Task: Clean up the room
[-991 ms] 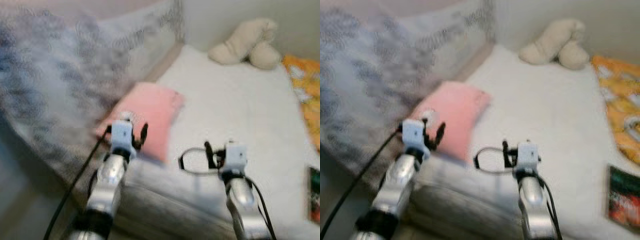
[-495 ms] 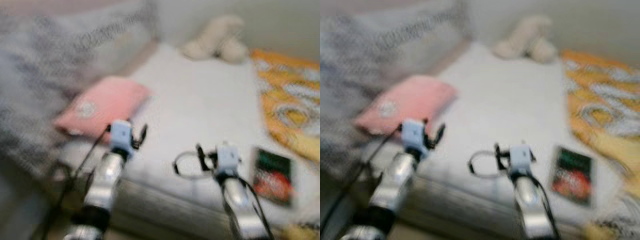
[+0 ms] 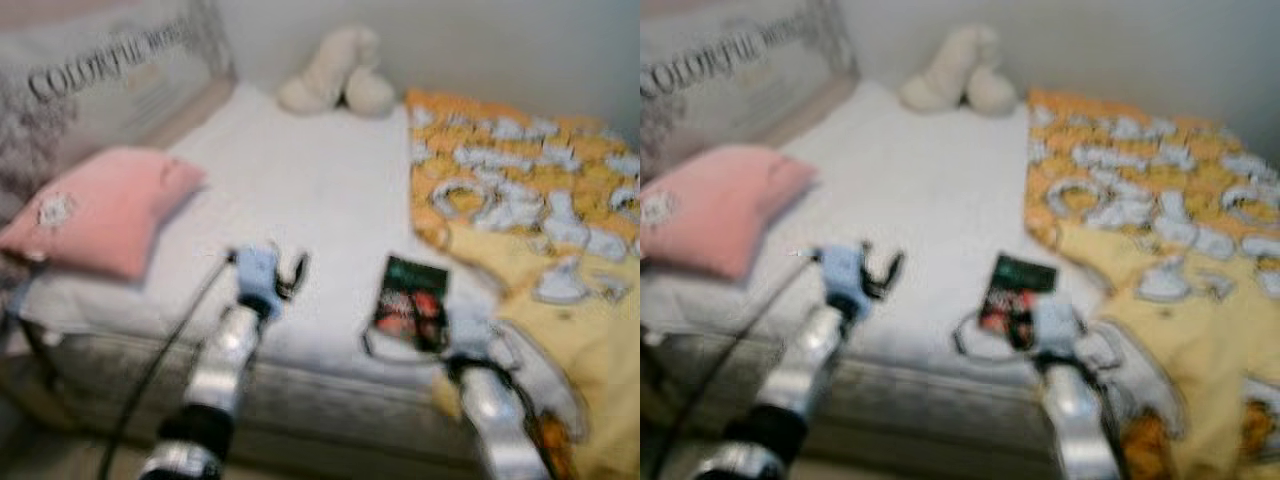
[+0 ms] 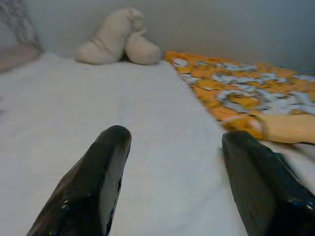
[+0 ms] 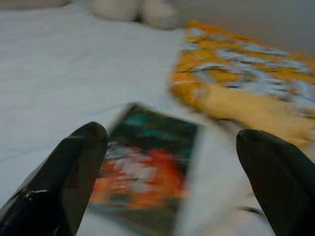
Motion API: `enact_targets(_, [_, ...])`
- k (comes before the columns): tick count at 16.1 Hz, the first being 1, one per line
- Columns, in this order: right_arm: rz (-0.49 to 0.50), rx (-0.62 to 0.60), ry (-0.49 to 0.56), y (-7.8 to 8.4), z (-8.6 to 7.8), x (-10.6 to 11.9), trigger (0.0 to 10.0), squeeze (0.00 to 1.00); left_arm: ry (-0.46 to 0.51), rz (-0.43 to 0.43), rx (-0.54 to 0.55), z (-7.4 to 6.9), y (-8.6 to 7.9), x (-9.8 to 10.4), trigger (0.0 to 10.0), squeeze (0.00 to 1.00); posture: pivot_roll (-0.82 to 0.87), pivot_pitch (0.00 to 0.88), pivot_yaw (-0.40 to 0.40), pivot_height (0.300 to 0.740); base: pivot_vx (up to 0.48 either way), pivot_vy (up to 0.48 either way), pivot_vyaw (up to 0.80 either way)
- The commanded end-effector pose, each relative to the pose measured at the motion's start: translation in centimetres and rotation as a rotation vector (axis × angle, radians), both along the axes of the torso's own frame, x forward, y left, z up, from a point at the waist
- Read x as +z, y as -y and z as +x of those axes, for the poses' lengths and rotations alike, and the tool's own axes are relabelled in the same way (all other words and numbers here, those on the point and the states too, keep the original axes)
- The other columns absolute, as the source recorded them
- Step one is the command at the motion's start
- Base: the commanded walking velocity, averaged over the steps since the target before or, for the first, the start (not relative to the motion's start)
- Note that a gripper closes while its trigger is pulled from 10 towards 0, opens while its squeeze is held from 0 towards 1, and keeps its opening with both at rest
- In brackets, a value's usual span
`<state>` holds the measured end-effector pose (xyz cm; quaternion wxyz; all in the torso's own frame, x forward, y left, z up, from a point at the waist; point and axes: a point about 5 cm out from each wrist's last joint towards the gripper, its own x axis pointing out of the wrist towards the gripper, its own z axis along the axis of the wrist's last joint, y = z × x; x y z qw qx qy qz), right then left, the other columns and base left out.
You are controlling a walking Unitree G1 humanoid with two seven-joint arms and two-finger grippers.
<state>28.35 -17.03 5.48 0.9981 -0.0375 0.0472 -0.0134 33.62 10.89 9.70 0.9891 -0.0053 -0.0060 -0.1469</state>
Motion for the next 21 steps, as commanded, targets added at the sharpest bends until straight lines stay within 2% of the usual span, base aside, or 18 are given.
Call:
enact_targets(1, [0.065, -0.001, 0.032, -0.3, 0.4, 0.7, 10.0, 0.0, 0.003, 0.025, 0.065, 0.4, -1.2, 0.2, 10.0, 0.0, 0.09, 0.0, -0.016, 0.74, 0.0, -0.472, 0.0])
enact_targets(2, [0.084, 0.0, 0.037, -0.3, 0.4, 0.8, 10.0, 0.0, -0.027, 0.061, 0.104, 0.5, -1.5, -0.2, 10.0, 0.0, 0.09, 0.0, -0.016, 0.74, 0.0, 0.0, 0.0])
enact_targets(3, [0.072, 0.005, 0.038, -0.3, 0.4, 0.8, 10.0, 0.0, -0.036, 0.045, 0.092, 0.5, -1.4, -0.3, 10.0, 0.0, 0.09, 0.0, -0.018, 0.74, 0.0, 0.0, 0.0])
enact_targets(4, [0.118, -0.003, 0.036, -0.3, 0.4, 0.7, 10.0, 0.0, -0.008, 0.01, 0.075, 0.5, -1.2, 0.3, 10.0, 0.0, 0.09, 0.0, -0.02, 0.74, 0.0, 0.0, 0.0])
enact_targets(6, [0.254, -0.054, 0.019, 0.3, 0.5, 0.3, 10.0, 0.0, -0.012, -0.049, 0.102, 0.6, -1.3, 0.4, 10.0, 0.0, 0.1, 0.0, -0.02, 0.74, 0.48, 0.0, 0.0])
enact_targets(11, [0.183, -0.023, 0.017, 0.2, 0.8, 0.5, 10.0, 0.0, -0.02, -0.043, 0.134, 0.8, -2.0, 0.3, 10.0, 0.0, 0.1, 0.0, -0.024, 0.74, 0.48, 0.0, 0.0])
enact_targets(21, [0.166, 0.004, 0.003, 0.0, 1.4, 0.5, 10.0, 0.0, -0.009, -0.044, 0.147, 0.6, -2.2, 0.3, 10.0, 0.0, 0.12, 0.0, -0.032, 0.74, 0.462, 0.0, 0.0])
